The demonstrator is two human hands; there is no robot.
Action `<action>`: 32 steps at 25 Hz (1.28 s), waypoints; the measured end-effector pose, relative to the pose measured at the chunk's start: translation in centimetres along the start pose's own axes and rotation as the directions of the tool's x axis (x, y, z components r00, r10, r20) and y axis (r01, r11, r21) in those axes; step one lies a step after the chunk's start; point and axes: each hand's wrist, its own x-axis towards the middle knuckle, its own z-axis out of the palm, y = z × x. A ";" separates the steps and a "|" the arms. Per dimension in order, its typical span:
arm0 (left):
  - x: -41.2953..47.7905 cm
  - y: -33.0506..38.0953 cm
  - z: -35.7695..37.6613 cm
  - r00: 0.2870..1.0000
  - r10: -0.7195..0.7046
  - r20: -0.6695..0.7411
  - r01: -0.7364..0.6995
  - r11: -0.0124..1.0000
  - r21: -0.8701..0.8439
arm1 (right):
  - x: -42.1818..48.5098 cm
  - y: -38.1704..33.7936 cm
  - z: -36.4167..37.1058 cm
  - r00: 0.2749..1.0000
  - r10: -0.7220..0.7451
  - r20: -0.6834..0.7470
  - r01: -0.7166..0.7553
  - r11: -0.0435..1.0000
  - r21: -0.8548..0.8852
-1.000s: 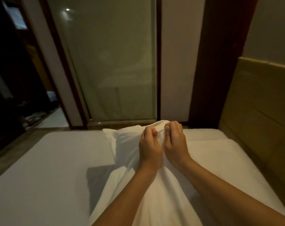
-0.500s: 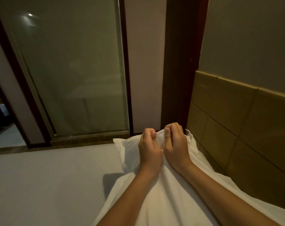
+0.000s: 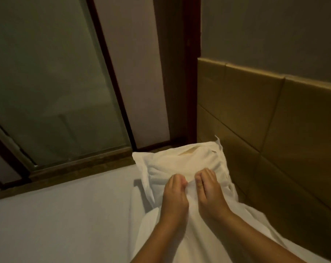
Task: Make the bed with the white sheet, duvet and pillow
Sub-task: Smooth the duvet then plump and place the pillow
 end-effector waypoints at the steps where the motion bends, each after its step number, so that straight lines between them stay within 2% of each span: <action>1: 0.3 -2.7 1.0 0.995 -0.052 0.083 0.056 0.997 -0.045 | -1.2 3.0 0.3 0.995 0.005 0.102 0.006 0.995 -0.099; 2: 0.3 -5.5 1.6 0.962 -0.122 0.246 0.128 0.992 -0.006 | -2.4 5.7 0.7 0.972 0.030 0.235 0.020 0.978 -0.207; 3: 0.0 -9.4 2.0 0.973 -0.125 0.194 0.092 0.981 0.171 | -3.8 7.5 0.9 0.912 0.100 0.397 0.017 0.959 -0.281; 4: -0.8 -12.2 2.6 0.976 -0.145 0.163 0.096 0.957 0.275 | -5.2 8.9 1.0 0.832 0.169 0.528 0.019 0.943 -0.332; 5: -1.7 -13.9 3.0 0.967 -0.197 0.164 0.130 0.927 0.351 | -6.4 9.7 1.0 0.776 0.235 0.586 -0.010 0.933 -0.361; 6: -2.2 -14.2 3.2 0.919 -0.302 0.253 0.167 0.881 0.443 | -7.3 10.5 1.0 0.769 0.294 0.567 -0.066 0.920 -0.387; 7: -2.4 -14.6 3.0 0.903 -0.313 0.294 0.078 0.792 0.605 | -7.9 11.2 0.7 0.789 0.375 0.487 -0.149 0.885 -0.441; 8: -2.3 -15.2 3.0 0.911 -0.308 0.276 0.030 0.714 0.699 | -8.1 12.2 0.4 0.799 0.461 0.385 -0.236 0.831 -0.504; 9: -2.1 -15.9 3.1 0.890 -0.353 0.289 0.042 0.693 0.719 | -8.0 12.8 -0.3 0.765 0.569 0.302 -0.337 0.752 -0.566; 11: -0.9 -15.9 3.9 0.834 -0.447 0.323 0.091 0.690 0.718 | -7.4 14.4 -1.7 0.593 0.786 0.174 -0.556 0.556 -0.617; 13: -0.6 -15.3 5.1 0.782 -0.498 0.374 0.067 0.665 0.744 | -7.1 15.5 -2.7 0.415 0.900 0.133 -0.726 0.416 -0.547; 15: -0.9 -15.2 5.7 0.740 -0.552 0.385 0.064 0.628 0.776 | -7.2 15.8 -3.0 0.353 0.919 0.174 -0.792 0.393 -0.467; 20: -2.1 -15.8 5.2 0.740 -0.564 0.367 0.056 0.595 0.802 | -8.0 15.3 -2.6 0.394 0.912 0.114 -0.771 0.395 -0.499; 23: -2.8 -15.4 4.6 0.712 -0.593 0.376 0.063 0.588 0.806 | -8.1 14.9 -2.6 0.366 0.923 0.118 -0.865 0.384 -0.324; 25: -3.4 -15.0 3.9 0.703 -0.607 0.371 0.094 0.597 0.797 | -7.9 13.3 -2.1 0.369 0.918 0.143 -0.858 0.396 -0.327; 27: -3.6 -14.5 2.6 0.705 -0.603 0.374 0.177 0.660 0.730 | -7.4 11.0 -1.0 0.454 0.886 0.096 -0.787 0.449 -0.423; 30: -3.8 -13.3 0.8 0.746 -0.545 0.383 0.300 0.788 0.537 | -7.0 6.9 1.1 0.595 0.803 0.033 -0.695 0.535 -0.480; 32: -3.8 -11.9 -1.3 0.775 -0.523 0.354 0.384 0.835 0.393 | -7.1 3.9 2.6 0.639 0.761 0.114 -0.639 0.607 -0.472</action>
